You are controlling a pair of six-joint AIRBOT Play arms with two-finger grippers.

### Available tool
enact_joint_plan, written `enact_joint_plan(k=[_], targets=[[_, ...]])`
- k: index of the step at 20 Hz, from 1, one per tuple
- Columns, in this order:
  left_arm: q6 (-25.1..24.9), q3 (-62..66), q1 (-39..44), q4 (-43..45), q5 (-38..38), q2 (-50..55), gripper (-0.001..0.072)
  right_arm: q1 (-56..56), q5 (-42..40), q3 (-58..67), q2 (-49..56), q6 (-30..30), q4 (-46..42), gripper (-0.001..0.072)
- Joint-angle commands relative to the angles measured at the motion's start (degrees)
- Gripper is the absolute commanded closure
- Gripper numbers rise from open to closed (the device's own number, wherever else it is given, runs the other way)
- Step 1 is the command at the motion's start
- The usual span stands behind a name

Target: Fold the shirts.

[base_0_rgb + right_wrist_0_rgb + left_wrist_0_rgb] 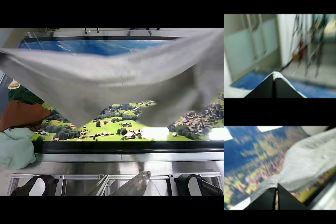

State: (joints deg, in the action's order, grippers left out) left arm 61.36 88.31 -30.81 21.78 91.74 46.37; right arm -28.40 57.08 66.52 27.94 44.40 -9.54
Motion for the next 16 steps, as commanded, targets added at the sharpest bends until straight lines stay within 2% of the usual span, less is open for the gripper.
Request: enact_joint_plan(k=[1, 3, 6, 8, 10, 12, 14, 16], targets=[[-0.7, 6.8, -10.9, -5.5, -0.9, -1.9, 0.0679, -1.5, -12.1, 1.2, -8.2, -4.4, 0.3, 0.0699], [0.3, 8.0, -8.3, -5.5, 2.1, 1.9, 0.0680, -1.5, -7.5, 1.1, -5.4, -4.3, 0.4, 0.0699], [0.6, 4.9, 2.4, -3.3, 4.7, 9.8, 0.0679, -1.0, 4.4, -0.6, 4.4, -3.2, 0.3, 0.0699], [0.5, 0.8, 9.5, 4.4, 2.8, 16.0, 0.0680, 0.9, 6.4, -4.3, 11.5, -3.1, -0.3, 0.0699], [0.3, -2.6, 15.2, 13.1, -0.5, 24.0, 0.0680, 4.4, 4.6, -8.7, 19.9, -3.5, -3.1, 0.0698], [0.1, -4.2, 18.3, 17.5, -5.3, 34.1, 0.0680, 8.8, 0.2, -11.9, 29.0, -4.2, -5.6, 0.0698], [0.2, -3.1, 19.7, 17.1, -9.9, 45.2, 0.0686, 13.2, -6.7, -12.5, 39.4, -4.6, -6.4, 0.0699], [2.3, 2.9, 20.6, 17.0, -10.2, 56.2, 0.0691, 15.8, -13.1, -11.7, 48.3, -8.2, -4.5, 0.0695]])
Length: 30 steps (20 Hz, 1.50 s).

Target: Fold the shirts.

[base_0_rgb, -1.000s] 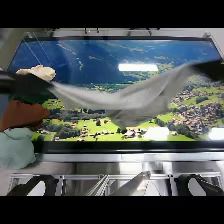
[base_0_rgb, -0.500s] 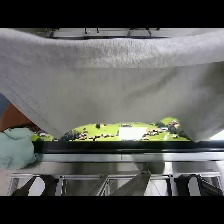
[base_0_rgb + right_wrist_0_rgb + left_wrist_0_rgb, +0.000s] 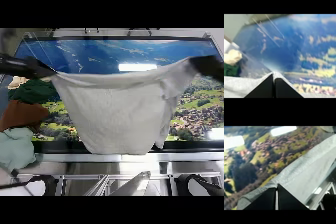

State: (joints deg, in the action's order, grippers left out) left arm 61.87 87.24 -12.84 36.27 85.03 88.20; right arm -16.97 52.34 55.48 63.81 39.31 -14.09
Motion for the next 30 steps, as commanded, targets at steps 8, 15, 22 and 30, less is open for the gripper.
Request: enact_joint_plan(k=[8, 15, 22, 30], targets=[[13.7, 29.1, -2.0, 2.8, 9.7, 27.5, 0.0002, -7.1, 5.9, 7.5, 13.3, 10.3, -19.4, 0.0263], [10.5, 2.2, -4.0, 7.9, 14.6, 14.2, 0.0003, -13.5, 15.7, -12.3, 8.9, 23.1, -36.5, 0.0278], [8.5, -31.4, -2.9, 17.5, 5.3, 3.8, 0.0003, -7.7, 8.7, -24.4, 10.5, 22.3, -32.9, 0.0431], [7.6, -35.0, 7.5, 17.8, -3.7, 6.2, 0.0020, -0.4, 0.9, -24.3, 12.2, 22.0, -28.2, 0.0490]])
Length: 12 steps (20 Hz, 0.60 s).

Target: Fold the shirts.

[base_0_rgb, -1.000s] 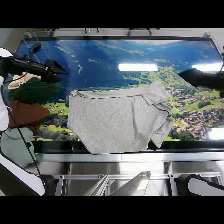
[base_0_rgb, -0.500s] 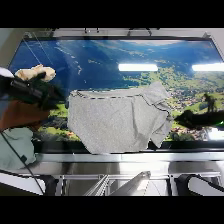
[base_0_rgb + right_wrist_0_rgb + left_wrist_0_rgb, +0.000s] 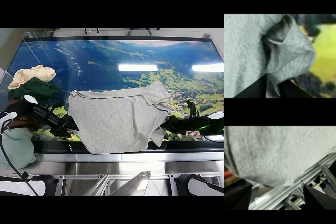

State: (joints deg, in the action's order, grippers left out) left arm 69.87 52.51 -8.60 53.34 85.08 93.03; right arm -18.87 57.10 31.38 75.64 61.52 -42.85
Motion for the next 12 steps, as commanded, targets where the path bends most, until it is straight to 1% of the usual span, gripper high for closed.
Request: enact_joint_plan(k=[1, 2, 3, 4, 5, 6, 8, 10, 12], targets=[[-0.4, 0.6, 4.3, 0.7, -3.8, 2.4, 0.0021, 1.5, -3.8, -0.2, 0.4, -0.2, 0.7, 0.0490], [-0.4, 1.6, 5.4, 0.6, -3.8, 3.8, 0.0021, 1.5, -3.8, -0.2, 0.4, -0.2, 0.7, 0.0490], [-0.4, 2.8, 6.5, 0.5, -3.3, 4.8, 0.0159, 1.5, -3.8, -0.2, 0.4, -0.2, 0.7, 0.0490], [-0.4, 4.0, 7.8, 0.7, -2.4, 5.9, 0.0403, 1.5, -3.7, -0.2, 0.4, -0.2, 0.7, 0.0498], [-1.0, 5.1, 8.8, 0.6, -0.7, 6.7, 0.0699, 1.5, -3.4, -0.2, 0.4, -0.2, 0.7, 0.0687], [-1.9, 6.0, 9.7, 0.7, 1.2, 7.0, 0.0684, 1.5, -2.8, -0.2, 0.3, -0.2, 0.7, 0.0698], [-2.6, 7.8, 10.2, 0.6, 4.9, 6.0, 0.0683, 1.2, -0.6, 1.0, -1.0, -0.7, 0.0, 0.0699], [-2.6, 10.0, 9.3, -0.2, 10.6, 3.0, 0.0683, -0.9, 5.1, 4.1, -4.4, -0.6, 0.2, 0.0699], [-4.1, 12.0, 6.3, -7.6, 18.5, -1.9, 0.0683, -4.7, 12.9, 9.7, -10.8, -0.7, 3.3, 0.0699]])
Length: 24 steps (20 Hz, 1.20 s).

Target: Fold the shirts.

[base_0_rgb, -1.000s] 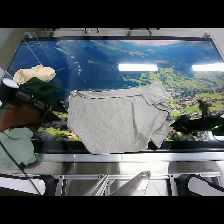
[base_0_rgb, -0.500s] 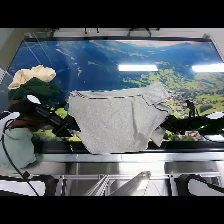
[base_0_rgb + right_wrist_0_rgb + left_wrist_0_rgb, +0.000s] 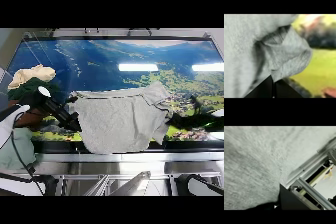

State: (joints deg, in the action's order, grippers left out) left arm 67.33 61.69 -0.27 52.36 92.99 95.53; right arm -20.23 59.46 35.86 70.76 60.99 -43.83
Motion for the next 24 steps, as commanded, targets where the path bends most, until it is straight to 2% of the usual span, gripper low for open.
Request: enact_joint_plan(k=[1, 3, 5, 6, 8, 10, 13, 16, 20, 22, 24], targets=[[-2.0, 3.9, -4.2, -12.9, 13.4, -7.6, 0.0684, -5.6, 13.5, 8.3, -9.7, -0.4, 8.1, 0.0699], [-3.6, 6.4, -9.3, -26.7, 13.6, -14.6, 0.0683, -10.8, 16.6, 14.9, -18.6, -4.1, 22.4, 0.0699], [-6.4, 9.7, -14.3, -42.3, 13.5, -20.8, 0.0683, -15.0, 15.1, 20.7, -26.9, -8.9, 38.1, 0.0699], [-7.5, 11.7, -16.5, -49.2, 13.5, -23.3, 0.0683, -16.4, 13.5, 23.3, -30.4, -10.5, 43.1, 0.0699], [-7.8, 16.4, -20.2, -60.2, 13.4, -27.6, 0.0683, -17.6, 8.0, 27.8, -36.5, -12.2, 46.8, 0.0698], [-8.2, 20.8, -23.2, -64.4, 13.2, -31.5, 0.0682, -17.5, 0.8, 30.2, -42.0, -13.3, 46.7, 0.0698], [-8.6, 25.1, -27.9, -64.4, 13.2, -36.3, 0.0681, -17.5, -10.4, 30.6, -49.5, -18.8, 46.4, 0.0698], [-8.5, 25.2, -31.0, -62.8, 12.0, -38.4, 0.0680, -17.5, -11.6, 30.6, -52.0, -20.9, 44.2, 0.0698], [-8.3, 20.9, -29.5, -55.3, 10.8, -35.6, 0.0679, -17.5, -3.8, 30.4, -45.8, -20.3, 41.4, 0.0699], [-8.4, 16.1, -26.4, -49.1, 9.4, -32.1, 0.0679, -17.1, 2.9, 28.4, -39.9, -20.3, 41.4, 0.0698], [-9.3, 11.6, -22.4, -43.3, 6.9, -27.0, 0.0679, -14.5, 6.1, 24.0, -34.0, -20.3, 40.5, 0.0698]])
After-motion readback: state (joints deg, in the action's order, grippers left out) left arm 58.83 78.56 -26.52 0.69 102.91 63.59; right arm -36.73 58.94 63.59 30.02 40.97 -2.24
